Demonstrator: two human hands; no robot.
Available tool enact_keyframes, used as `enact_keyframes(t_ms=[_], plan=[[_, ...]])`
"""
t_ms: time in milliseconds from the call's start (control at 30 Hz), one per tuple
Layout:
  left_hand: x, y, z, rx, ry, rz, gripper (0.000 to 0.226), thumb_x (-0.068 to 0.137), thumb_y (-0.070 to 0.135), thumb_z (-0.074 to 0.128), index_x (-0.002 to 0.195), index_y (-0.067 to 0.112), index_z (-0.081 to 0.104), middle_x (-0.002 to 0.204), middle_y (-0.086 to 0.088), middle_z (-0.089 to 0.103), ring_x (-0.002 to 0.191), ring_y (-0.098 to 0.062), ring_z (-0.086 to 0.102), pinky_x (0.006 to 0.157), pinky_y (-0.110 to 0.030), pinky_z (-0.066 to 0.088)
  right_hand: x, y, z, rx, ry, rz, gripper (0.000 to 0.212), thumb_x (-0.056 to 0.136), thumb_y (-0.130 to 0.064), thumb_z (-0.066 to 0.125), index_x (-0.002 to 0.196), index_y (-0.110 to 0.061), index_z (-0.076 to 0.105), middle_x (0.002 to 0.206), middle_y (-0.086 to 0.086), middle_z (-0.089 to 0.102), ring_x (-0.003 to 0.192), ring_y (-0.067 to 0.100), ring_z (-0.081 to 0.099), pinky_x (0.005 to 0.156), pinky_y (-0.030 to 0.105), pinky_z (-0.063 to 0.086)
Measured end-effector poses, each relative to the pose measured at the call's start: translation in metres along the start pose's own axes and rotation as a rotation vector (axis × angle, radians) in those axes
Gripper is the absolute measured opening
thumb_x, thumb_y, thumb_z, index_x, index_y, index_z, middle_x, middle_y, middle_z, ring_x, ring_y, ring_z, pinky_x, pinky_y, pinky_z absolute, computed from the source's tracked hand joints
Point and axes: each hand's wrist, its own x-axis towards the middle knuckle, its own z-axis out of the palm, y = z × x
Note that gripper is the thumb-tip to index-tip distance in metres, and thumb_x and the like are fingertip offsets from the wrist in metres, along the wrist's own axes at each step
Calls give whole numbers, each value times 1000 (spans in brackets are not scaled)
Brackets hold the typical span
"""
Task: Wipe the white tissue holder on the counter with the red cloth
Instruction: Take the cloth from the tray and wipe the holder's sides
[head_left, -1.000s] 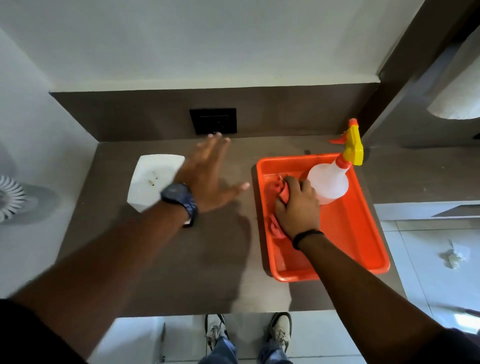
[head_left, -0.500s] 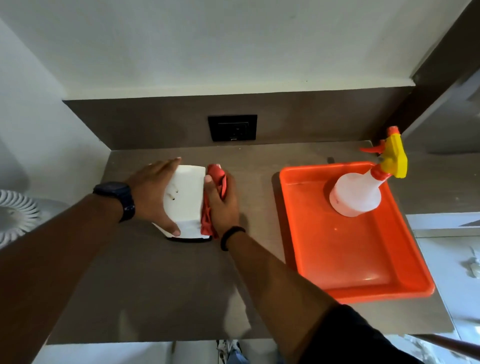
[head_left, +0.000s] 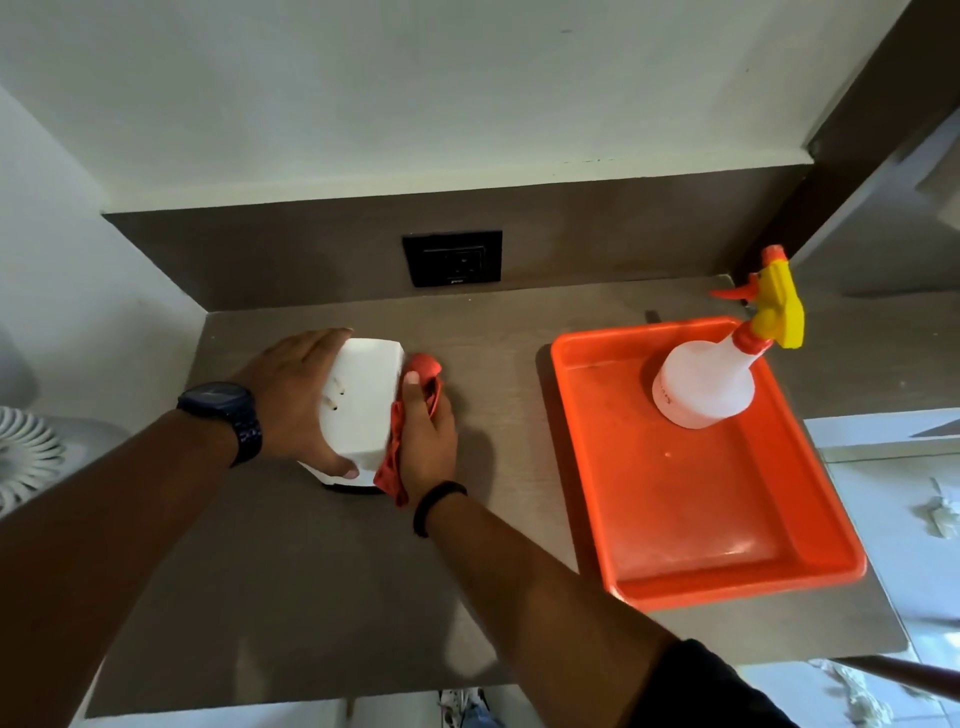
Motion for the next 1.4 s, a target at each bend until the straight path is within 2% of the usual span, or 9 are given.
enact_keyframes(t_ms=[67,267,367,500,767,867,1000,1167,1400], plan=[[0,0,-1,-7,1,6,147,21,80,68,144,19,16,147,-8,36,130,-30,39,110,-46,35,1,-2,4,-23,-3,-104,28,79,-71,50,105,-63,57,127,-8,65,119,13,60,106,46,48],[-2,1,-2,-45,-9,-15,143,29,66,86,145,20,15,149,-6,34,132,-28,36,109,-42,33,17,-18,2,-123,-115,-119,63,85,-70,43,141,-41,45,147,-6,54,134,16,50,113,46,42],[-2,0,-2,-44,-16,-29,148,22,74,78,145,23,13,150,-5,33,133,-28,35,110,-43,34,20,-19,0,-169,-103,6,59,91,-68,40,140,-37,47,140,1,60,128,24,55,110,48,44],[-1,0,-1,-37,-9,-25,150,21,76,75,146,23,10,151,-5,31,135,-28,33,111,-42,32,12,-9,4,-140,-7,109,74,73,-79,38,132,-37,54,130,2,66,120,25,60,107,50,47],[-2,0,-2,-45,7,-19,152,21,79,73,147,19,12,153,-5,31,136,-27,34,111,-41,33,-14,4,10,-43,39,-45,23,81,-74,47,103,-70,51,130,-11,62,121,15,58,105,47,51],[-3,-2,0,-57,27,-23,151,21,79,73,146,18,15,152,-6,32,135,-27,35,110,-41,35,-9,-8,13,-73,-8,-112,55,72,-85,44,119,-57,53,136,-7,60,124,16,57,105,47,51],[-3,-3,0,-71,31,-42,150,20,80,69,145,17,17,152,-8,33,134,-29,36,110,-43,35,13,-14,11,-138,-78,-52,49,68,-84,42,105,-54,56,129,1,65,118,23,61,103,51,51],[-2,-2,1,-59,30,-56,150,19,77,73,145,20,17,149,-6,36,131,-29,39,107,-41,37,26,4,12,-147,32,138,95,58,-92,32,127,-32,59,126,3,69,117,30,62,107,53,46],[-1,-2,1,-84,39,-55,148,18,77,73,143,21,17,147,-4,38,128,-28,42,104,-43,41,-13,-10,11,-57,64,151,44,95,-63,38,126,-36,54,123,-3,64,117,22,60,104,46,49]])
